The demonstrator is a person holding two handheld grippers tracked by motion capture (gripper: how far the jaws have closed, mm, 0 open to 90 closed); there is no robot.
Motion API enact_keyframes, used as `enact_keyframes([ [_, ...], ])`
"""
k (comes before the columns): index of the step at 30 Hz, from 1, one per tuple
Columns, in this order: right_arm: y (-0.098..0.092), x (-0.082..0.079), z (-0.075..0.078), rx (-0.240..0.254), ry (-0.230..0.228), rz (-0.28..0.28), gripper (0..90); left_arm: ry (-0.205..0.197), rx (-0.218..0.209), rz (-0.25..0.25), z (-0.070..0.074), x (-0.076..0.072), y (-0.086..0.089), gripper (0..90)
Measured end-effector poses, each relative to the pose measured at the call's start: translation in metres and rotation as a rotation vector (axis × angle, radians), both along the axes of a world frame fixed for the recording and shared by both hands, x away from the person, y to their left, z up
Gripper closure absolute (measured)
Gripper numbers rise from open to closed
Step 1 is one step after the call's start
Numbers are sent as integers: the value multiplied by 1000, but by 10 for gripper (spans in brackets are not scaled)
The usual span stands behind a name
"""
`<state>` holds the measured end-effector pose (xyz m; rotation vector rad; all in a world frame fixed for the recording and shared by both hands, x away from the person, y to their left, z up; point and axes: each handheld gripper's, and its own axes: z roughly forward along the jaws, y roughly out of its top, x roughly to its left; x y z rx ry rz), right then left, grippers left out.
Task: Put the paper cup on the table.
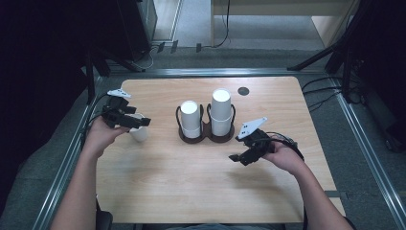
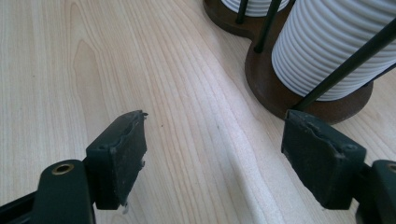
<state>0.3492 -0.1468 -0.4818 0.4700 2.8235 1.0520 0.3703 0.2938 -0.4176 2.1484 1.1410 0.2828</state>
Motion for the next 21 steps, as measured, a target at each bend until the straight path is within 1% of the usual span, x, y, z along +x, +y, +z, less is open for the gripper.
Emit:
enact_keyframes([
  [2, 1, 1, 1, 2, -7, 5, 223, 1, -3, -7, 0, -2, -4, 141],
  [6, 2, 2, 1, 2, -5, 13, 223, 11, -2, -30, -2, -7, -14, 140],
  [7, 3, 2, 2, 1, -6, 15, 223, 19, -10, -40, -3, -7, -15, 137],
  [8, 3, 3, 2, 0, -6, 14, 223, 34, -33, -67, -3, -9, -18, 133],
  [11, 4, 3, 2, -4, -6, 14, 222, 31, -45, -86, -4, -12, -25, 132],
  [12, 5, 4, 1, -3, -10, 20, 223, 28, -41, -89, -4, -13, -27, 131],
  [14, 5, 4, 1, -6, -10, 21, 223, 22, -34, -90, -4, -15, -32, 129],
  [16, 6, 4, 1, -7, -10, 23, 223, 19, -46, -96, -5, -17, -35, 128],
  [18, 5, 4, 2, -3, -10, 24, 223, 11, -47, -96, -5, -19, -38, 127],
  [21, 3, 3, 2, -1, -11, 17, 222, 12, -44, -98, -7, -21, -42, 124],
])
